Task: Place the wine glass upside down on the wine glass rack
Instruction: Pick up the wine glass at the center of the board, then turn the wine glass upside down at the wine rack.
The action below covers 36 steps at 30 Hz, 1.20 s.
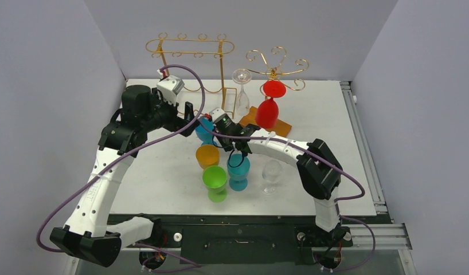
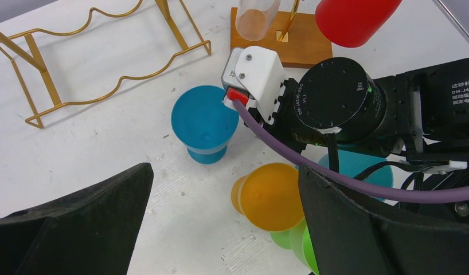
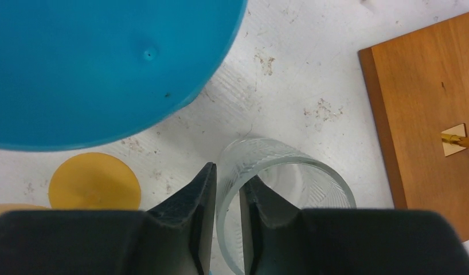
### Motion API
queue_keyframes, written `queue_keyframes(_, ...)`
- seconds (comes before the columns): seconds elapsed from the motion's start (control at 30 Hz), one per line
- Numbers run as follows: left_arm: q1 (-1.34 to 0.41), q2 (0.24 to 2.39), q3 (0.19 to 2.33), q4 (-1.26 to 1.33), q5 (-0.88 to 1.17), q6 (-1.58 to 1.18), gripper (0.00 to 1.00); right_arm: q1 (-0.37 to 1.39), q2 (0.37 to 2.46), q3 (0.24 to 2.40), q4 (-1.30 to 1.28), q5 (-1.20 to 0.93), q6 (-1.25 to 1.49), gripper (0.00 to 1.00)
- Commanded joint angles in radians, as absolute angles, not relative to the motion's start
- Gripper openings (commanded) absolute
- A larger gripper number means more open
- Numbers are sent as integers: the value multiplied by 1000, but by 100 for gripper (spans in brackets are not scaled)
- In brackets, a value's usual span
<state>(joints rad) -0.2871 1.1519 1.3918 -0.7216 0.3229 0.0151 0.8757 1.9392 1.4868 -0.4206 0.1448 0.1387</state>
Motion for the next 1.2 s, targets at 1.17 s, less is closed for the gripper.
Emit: queue_keyframes(1.17,-322,1131,1486,-710,577,-89,96,883,1223,1434,-188,-144,366,0)
